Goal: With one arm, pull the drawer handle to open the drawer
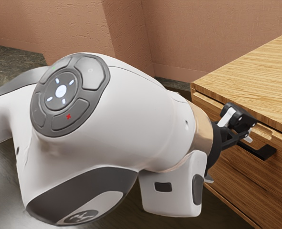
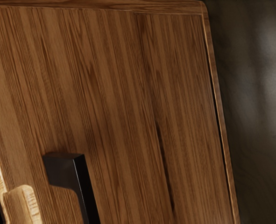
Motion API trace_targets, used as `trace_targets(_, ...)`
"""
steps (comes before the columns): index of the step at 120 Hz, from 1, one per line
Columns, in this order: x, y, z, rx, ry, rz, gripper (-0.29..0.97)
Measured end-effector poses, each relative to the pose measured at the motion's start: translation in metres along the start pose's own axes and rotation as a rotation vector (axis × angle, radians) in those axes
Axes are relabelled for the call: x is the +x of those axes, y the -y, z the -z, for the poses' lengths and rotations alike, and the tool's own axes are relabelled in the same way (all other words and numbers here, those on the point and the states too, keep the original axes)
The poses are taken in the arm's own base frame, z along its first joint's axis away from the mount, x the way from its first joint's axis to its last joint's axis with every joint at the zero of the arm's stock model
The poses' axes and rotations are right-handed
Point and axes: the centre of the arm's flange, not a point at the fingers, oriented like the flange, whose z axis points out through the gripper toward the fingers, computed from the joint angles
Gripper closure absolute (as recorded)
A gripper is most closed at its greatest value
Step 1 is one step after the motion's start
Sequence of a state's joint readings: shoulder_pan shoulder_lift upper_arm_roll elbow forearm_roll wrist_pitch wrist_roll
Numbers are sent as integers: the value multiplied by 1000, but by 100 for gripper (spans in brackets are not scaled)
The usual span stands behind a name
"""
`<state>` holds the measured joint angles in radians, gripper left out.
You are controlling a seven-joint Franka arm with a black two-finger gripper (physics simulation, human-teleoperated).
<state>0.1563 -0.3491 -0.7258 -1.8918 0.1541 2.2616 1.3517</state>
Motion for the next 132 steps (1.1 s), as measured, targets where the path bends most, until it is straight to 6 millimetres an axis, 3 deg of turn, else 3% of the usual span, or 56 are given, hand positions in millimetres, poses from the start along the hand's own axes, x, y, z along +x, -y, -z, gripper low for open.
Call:
trace_targets(22,-8,1,-1,0,9,21,2)
trace_targets(55,-33,4,-27,-36,-2,68,2)
trace_targets(72,-43,11,-28,-25,-3,88,2)
trace_targets(84,-46,15,-29,-11,-6,92,2)
trace_targets(102,-48,18,-45,-21,-28,95,3)
trace_targets(132,-48,19,-50,-18,-36,95,13)
